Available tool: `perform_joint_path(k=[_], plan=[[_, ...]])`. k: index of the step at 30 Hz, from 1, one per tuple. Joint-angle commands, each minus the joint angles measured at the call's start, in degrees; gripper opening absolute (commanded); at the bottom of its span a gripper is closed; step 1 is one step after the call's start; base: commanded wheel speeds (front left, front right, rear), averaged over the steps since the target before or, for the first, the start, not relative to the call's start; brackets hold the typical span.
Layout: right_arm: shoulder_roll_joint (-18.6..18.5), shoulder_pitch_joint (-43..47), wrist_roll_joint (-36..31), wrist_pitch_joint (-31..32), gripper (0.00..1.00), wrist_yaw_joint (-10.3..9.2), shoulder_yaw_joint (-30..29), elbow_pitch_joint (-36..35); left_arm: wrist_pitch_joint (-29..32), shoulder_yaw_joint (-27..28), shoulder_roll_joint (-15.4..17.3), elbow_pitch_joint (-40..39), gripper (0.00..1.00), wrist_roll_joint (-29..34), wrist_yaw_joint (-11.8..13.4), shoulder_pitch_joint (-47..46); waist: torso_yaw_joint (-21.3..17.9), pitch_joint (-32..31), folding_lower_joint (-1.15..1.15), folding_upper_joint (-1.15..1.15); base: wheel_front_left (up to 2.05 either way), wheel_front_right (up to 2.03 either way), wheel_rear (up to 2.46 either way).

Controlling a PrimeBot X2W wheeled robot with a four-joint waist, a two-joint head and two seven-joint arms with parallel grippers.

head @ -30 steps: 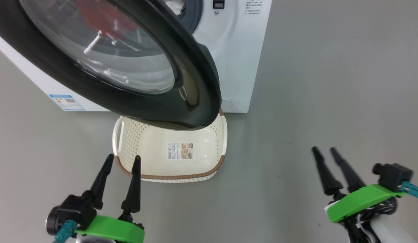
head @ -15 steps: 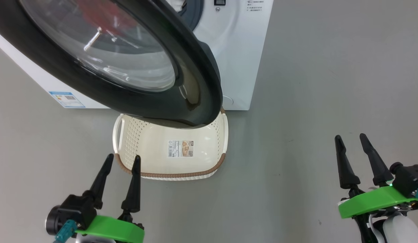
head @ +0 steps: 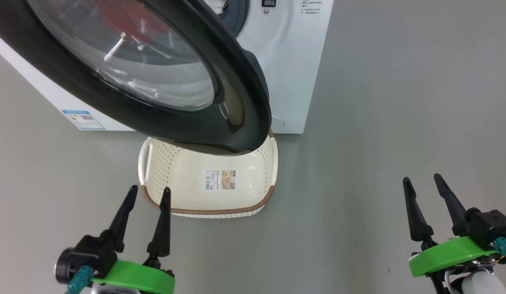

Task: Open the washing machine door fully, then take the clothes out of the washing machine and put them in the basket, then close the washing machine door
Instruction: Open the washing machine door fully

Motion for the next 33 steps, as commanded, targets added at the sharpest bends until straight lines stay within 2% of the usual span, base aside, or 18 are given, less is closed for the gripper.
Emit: perform_joint_path(k=[1, 12, 13, 15, 19, 23, 29, 33], plan=[[-0.22, 0.63, -0.78, -0.52, 1.00, 0.43, 0.78, -1.16, -0.51, 1.84, 0.85, -1.58, 1.00, 0.26, 0.02, -0.17, -0.08, -0.04, 0.00, 0.00, 0.00, 0.00, 0.00], [0.16, -0.35, 0.80, -0.52, 1.00, 0.43, 1.50, -2.63, -0.51, 1.51, 0.85, -1.65, 1.00, 0.23, -0.01, -0.16, 0.11, -0.06, 0.00, 0.00, 0.00, 0.00, 0.00], [0.27, -0.88, 1.86, -0.52, 0.71, 0.43, 1.78, -2.97, -0.51, 1.43, 0.85, -1.68, 1.00, 0.19, 0.03, -0.14, 0.14, -0.03, 0.00, 0.00, 0.00, 0.00, 0.00], [0.50, -2.37, 4.58, -0.52, 0.00, 0.43, 2.53, -3.50, -0.51, 1.22, 0.85, -1.71, 1.00, 0.11, 0.07, -0.05, 0.21, 0.00, 0.00, 0.00, 0.00, 0.00, 0.00], [0.82, -8.39, 12.33, -0.52, 0.00, 0.43, 6.49, -3.57, -0.51, 0.41, 0.85, -1.63, 1.00, -0.26, 0.17, 0.07, 0.64, 0.00, 0.00, 0.00, 0.00, 0.00, 0.00], [0.68, -13.14, 16.97, -0.52, 0.00, 0.43, 9.55, -2.98, -0.51, -0.39, 0.85, -1.66, 1.00, -0.78, 0.36, 0.09, 1.31, 0.12, 0.00, 0.00, 0.00, 0.00, 0.00], [-1.57, -23.94, 27.45, -0.52, 0.00, 0.43, 17.14, 0.03, -0.51, -3.02, 0.85, -1.99, 1.00, -2.27, 0.80, -0.37, 4.08, 1.22, 0.00, 0.00, 0.00, 0.00, 0.00], [-4.48, -29.00, 34.23, -0.52, 0.00, 0.43, 23.12, 2.54, -0.51, -4.60, 0.85, -2.09, 1.00, -2.93, 0.87, -0.85, 6.00, 2.29, 0.00, 0.00, 0.00, 0.00, 0.00]])
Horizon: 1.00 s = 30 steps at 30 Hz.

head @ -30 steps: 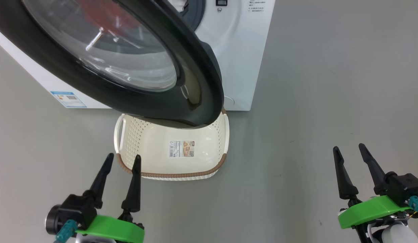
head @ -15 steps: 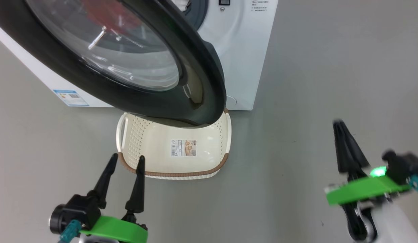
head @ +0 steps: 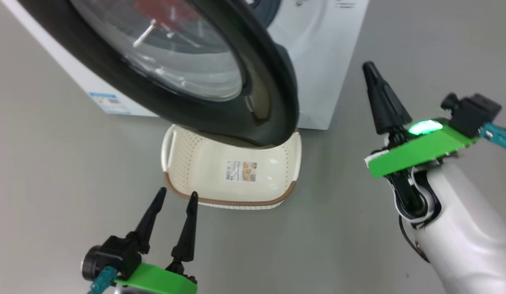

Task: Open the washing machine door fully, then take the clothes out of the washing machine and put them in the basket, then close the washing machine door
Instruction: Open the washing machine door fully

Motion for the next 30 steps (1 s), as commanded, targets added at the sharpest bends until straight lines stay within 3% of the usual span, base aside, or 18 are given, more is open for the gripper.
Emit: perform_joint_path(k=[1, 6, 13, 22, 30], plan=[[-0.98, -2.42, 3.13, -0.36, 0.00, 0.43, 3.64, -0.35, -0.51, 1.12, 0.83, -1.56, 1.00, -0.46, 0.59, -0.87, 1.78, 1.29, 0.00, 0.00, 0.00, 0.00, 0.00], [-6.04, -8.17, 14.14, 0.70, 0.00, 0.43, 13.37, 1.59, -0.51, -0.18, 0.83, -1.81, 1.00, -1.54, 0.92, -1.63, 3.71, 2.76, 0.00, 0.00, 0.00, 0.00, 0.00], [-11.39, -14.61, 25.28, 4.17, 0.00, 0.43, 21.85, 2.26, -0.51, -1.92, 0.83, -2.02, 1.00, -2.66, 1.21, -2.95, 5.61, 4.86, 0.00, 0.00, 0.00, 0.00, 0.00], [-13.86, -17.01, 36.24, 10.68, 0.00, 0.43, 26.49, -0.82, -0.51, -2.66, 0.83, -1.69, 1.00, -3.25, 1.28, -3.35, 6.71, 4.70, 0.00, 0.00, 0.00, 0.00, 0.00], [-14.68, -14.52, 39.06, 13.29, 0.00, 0.43, 30.38, -3.64, -0.51, -3.26, 0.83, -1.20, 1.00, -3.07, 1.60, -1.81, 7.56, 1.45, 0.00, 0.00, 0.00, 0.00, 0.00]])
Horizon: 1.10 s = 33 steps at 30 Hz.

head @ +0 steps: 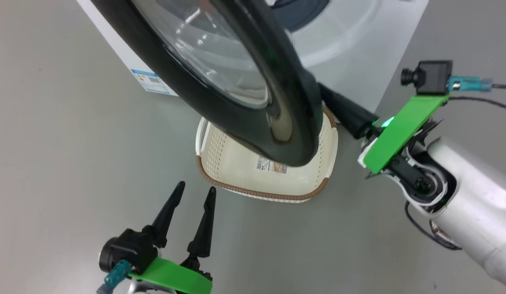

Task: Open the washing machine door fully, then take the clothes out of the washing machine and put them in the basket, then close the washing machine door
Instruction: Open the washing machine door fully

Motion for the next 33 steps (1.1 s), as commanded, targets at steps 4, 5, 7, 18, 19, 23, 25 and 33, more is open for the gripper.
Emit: perform_joint_path(k=[4, 5, 7, 18, 19, 23, 25, 33], plan=[[0.94, 3.47, 0.88, 0.30, 0.00, 0.45, 2.09, -2.95, -0.51, 1.63, 0.83, -1.03, 1.00, 0.24, 0.52, 1.84, 0.97, -2.94, 0.00, 0.00, 0.00, 0.00, 0.00], [1.00, 3.99, 1.00, 0.26, 0.00, 0.45, 2.48, -3.24, -0.51, 1.59, 0.83, -1.00, 1.00, 0.27, 0.54, 2.21, 1.20, -3.48, 0.00, 0.00, 0.00, 0.00, 0.00], [1.17, 4.98, 1.26, 0.27, 0.00, 0.45, 3.21, -3.78, -0.51, 1.56, 0.83, -0.97, 1.00, 0.41, 0.64, 2.93, 1.70, -4.51, 0.00, 0.00, 0.00, 0.00, 0.00], [3.04, 8.80, 2.21, 0.11, 0.00, 0.45, 6.06, -5.20, -0.51, 1.72, 0.83, -0.85, 1.00, 1.55, 0.86, 6.58, 6.04, -9.26, 0.00, 0.00, 0.00, 0.00, 0.00], [3.27, 9.05, 2.27, 0.11, 0.00, 0.45, 6.24, -5.28, -0.51, 1.74, 0.83, -0.80, 1.00, 1.64, 0.91, 6.89, 6.52, -9.66, 0.00, 0.00, 0.00, 0.00, 0.00], [4.17, 10.10, 2.48, 0.00, 0.00, 0.45, 6.82, -5.29, -0.51, 1.77, 0.83, -0.78, 1.00, 1.95, 1.24, 8.07, 8.56, -11.21, 0.00, 0.00, 0.00, 0.00, 0.00], [4.59, 10.60, 2.57, -0.12, 0.00, 0.45, 7.00, -5.19, -0.51, 2.01, 0.83, -0.82, 1.00, 2.21, 1.44, 8.57, 9.62, -11.95, 0.00, 0.00, 0.00, 0.00, 0.00], [6.14, 10.94, 2.54, -0.09, 0.00, 0.45, 7.32, -4.82, -0.51, 3.69, 0.83, -1.30, 1.00, 3.11, 1.65, 9.79, 12.11, -12.86, 0.00, 0.00, 0.00, 0.00, 0.00]])
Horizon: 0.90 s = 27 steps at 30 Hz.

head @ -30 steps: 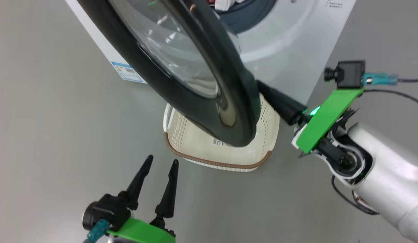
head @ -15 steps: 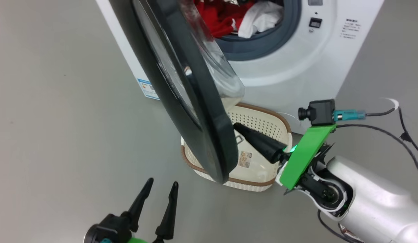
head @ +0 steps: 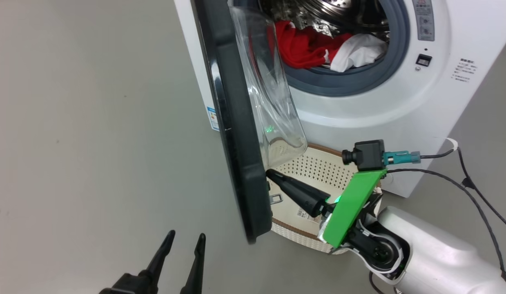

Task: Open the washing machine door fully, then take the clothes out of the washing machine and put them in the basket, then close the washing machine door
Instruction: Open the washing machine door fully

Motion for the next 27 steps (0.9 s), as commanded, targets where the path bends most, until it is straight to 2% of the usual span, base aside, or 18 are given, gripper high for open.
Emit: perform_joint_path(k=[1, 17, 27], plan=[[1.61, 0.33, 0.07, 0.05, 0.00, 0.45, 0.35, -1.35, -0.51, 2.23, 0.54, -1.68, 1.00, 0.44, 0.50, 0.12, 1.07, -0.52, 0.00, 0.00, 0.00, 0.00, 0.00], [6.02, -4.37, -0.86, 1.72, 0.00, 0.45, 2.06, 1.58, -0.51, 4.63, 0.54, -5.28, 1.00, -0.55, 2.65, 1.38, 2.47, 1.36, 0.00, 0.00, 0.00, 0.00, 0.00], [4.22, -3.56, -1.78, -0.72, 0.00, 0.45, 3.20, 2.48, -0.51, 4.40, 0.54, -4.52, 1.00, -0.26, 2.17, 0.89, 2.00, 0.81, 0.00, 0.00, 0.00, 0.00, 0.00]])
